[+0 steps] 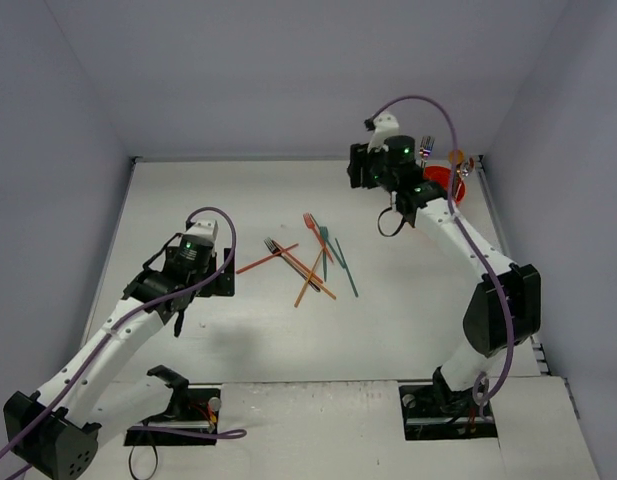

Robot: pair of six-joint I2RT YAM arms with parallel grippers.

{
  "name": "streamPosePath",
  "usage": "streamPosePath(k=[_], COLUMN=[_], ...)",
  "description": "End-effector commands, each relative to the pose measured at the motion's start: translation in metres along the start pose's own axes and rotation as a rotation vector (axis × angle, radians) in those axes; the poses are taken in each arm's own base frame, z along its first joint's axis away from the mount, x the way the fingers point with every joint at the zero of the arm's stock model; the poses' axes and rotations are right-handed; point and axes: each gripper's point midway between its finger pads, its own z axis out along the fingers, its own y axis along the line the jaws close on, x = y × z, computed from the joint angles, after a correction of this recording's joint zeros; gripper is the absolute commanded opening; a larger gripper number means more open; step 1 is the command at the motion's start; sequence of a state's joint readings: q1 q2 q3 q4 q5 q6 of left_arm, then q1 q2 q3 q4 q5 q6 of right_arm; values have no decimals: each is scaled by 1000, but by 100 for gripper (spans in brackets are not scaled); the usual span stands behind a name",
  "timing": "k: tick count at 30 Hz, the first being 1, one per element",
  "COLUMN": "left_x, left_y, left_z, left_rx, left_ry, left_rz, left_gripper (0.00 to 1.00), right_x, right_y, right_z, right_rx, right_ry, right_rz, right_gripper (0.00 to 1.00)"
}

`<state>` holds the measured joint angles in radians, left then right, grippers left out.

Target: Sort the eating utensils into containers

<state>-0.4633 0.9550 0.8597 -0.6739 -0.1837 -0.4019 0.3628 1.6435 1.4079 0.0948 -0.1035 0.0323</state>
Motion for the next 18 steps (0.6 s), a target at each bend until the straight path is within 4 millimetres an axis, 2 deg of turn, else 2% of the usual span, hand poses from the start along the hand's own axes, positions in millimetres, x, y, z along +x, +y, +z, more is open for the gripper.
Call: streamPosePath(k=[1, 5, 7, 8, 9, 11, 14, 18], left_x=[-19, -20, -20, -20, -20, -20, -19, -21], left_y=[-2, -2, -2, -2, -2, -3, -4, -10], left_z=[-5, -6, -6, -6, -6, -5, -5, -2], left_rx=[15, 15, 14, 14, 15, 17, 21, 55], left_ry=[-71, -76, -78, -77, -77, -74, -70, -77], left_rz=[-21, -23, -25, -24, -24, -24, -23, -31], left_gripper=[91, 91, 91, 91, 91, 91, 91, 90], right_x=[43, 91, 110, 117, 123, 147, 166, 174], right_y=[55, 104, 124, 126, 140, 158, 175, 184], right_z=[-17, -19, -19, -16, -17, -11, -3, 9], right_rx=[-121, -230, -270, -274, -303, -329, -348, -345], right_ry=[129, 257, 303, 319, 333, 385, 425, 443], right_rz=[-12, -43, -59, -61, -76, -103, -126, -126], right_gripper=[51, 49, 48, 48, 48, 48, 47, 45])
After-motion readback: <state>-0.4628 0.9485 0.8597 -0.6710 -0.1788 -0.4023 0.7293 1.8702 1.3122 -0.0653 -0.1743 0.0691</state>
